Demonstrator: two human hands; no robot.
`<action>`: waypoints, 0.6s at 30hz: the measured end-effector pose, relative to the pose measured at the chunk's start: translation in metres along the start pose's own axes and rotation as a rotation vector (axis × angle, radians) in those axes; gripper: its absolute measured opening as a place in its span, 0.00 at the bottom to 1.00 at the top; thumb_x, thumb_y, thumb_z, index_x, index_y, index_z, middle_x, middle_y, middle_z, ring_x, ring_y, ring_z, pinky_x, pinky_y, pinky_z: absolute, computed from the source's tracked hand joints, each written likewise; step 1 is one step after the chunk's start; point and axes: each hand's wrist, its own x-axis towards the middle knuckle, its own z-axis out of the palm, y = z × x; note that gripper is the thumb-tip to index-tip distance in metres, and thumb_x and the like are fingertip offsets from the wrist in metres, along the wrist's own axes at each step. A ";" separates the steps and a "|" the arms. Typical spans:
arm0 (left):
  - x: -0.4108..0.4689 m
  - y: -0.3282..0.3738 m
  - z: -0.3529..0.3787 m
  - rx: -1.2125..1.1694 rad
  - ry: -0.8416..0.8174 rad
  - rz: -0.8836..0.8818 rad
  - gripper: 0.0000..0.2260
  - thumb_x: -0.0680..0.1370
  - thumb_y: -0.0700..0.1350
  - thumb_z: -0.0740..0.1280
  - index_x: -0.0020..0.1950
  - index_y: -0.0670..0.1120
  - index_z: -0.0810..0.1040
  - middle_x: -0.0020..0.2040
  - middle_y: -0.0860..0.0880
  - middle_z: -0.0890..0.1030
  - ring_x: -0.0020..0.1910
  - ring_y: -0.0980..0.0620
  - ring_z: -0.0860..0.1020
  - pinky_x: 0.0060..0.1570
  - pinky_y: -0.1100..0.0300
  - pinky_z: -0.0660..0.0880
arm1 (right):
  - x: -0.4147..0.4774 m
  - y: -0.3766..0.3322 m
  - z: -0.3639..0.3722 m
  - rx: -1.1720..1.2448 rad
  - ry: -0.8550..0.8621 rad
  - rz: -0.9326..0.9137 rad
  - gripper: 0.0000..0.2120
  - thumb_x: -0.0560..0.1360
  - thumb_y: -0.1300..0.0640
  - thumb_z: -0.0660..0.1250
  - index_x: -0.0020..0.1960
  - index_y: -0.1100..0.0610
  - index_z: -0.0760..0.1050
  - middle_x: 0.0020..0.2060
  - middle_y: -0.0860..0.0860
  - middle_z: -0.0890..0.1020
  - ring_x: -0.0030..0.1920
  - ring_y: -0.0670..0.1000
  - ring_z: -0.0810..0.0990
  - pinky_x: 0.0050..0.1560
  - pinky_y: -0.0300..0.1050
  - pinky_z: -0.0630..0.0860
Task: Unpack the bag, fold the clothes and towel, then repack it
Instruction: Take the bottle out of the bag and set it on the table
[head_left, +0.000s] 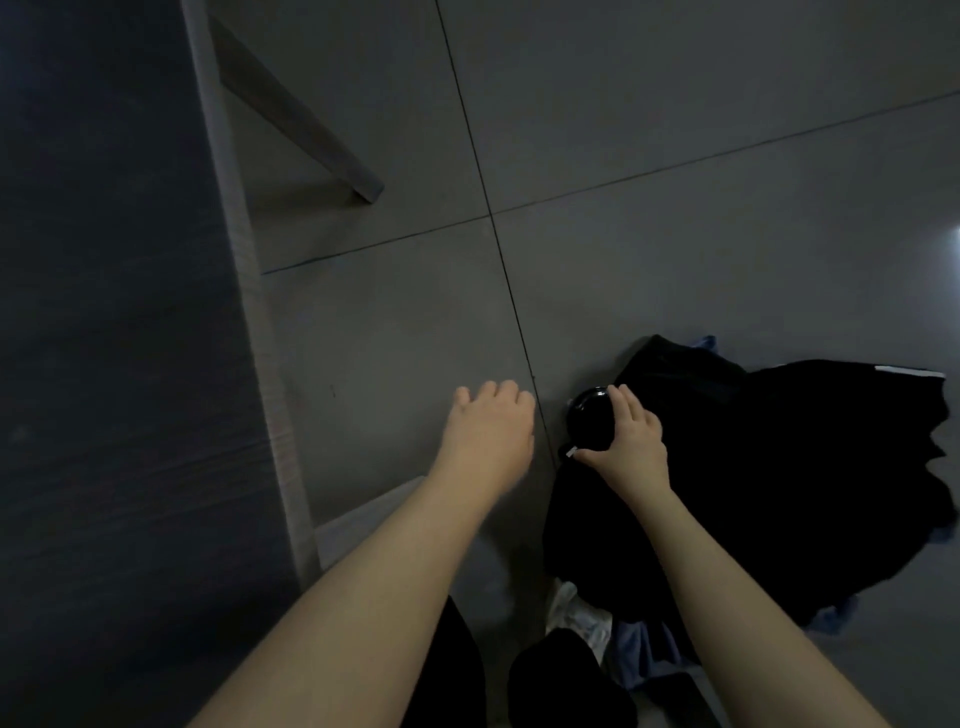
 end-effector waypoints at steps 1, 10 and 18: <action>0.001 0.003 0.000 0.002 0.013 0.025 0.16 0.80 0.48 0.58 0.66 0.45 0.67 0.67 0.46 0.69 0.67 0.45 0.67 0.64 0.49 0.61 | 0.001 0.001 0.005 0.028 0.019 -0.002 0.48 0.65 0.48 0.77 0.76 0.49 0.52 0.77 0.48 0.51 0.73 0.59 0.56 0.66 0.61 0.67; 0.004 0.006 -0.012 0.000 0.051 0.025 0.14 0.81 0.48 0.57 0.64 0.45 0.68 0.65 0.46 0.71 0.66 0.45 0.68 0.63 0.50 0.63 | -0.005 -0.002 0.012 0.211 0.173 0.013 0.43 0.65 0.53 0.77 0.73 0.53 0.59 0.71 0.58 0.60 0.66 0.65 0.64 0.60 0.56 0.70; -0.053 -0.021 -0.080 -0.167 0.445 0.124 0.10 0.69 0.40 0.60 0.43 0.41 0.80 0.41 0.44 0.81 0.42 0.42 0.80 0.40 0.54 0.74 | -0.094 -0.035 -0.085 0.386 0.241 -0.107 0.45 0.61 0.53 0.80 0.72 0.58 0.61 0.67 0.57 0.67 0.66 0.59 0.69 0.66 0.55 0.68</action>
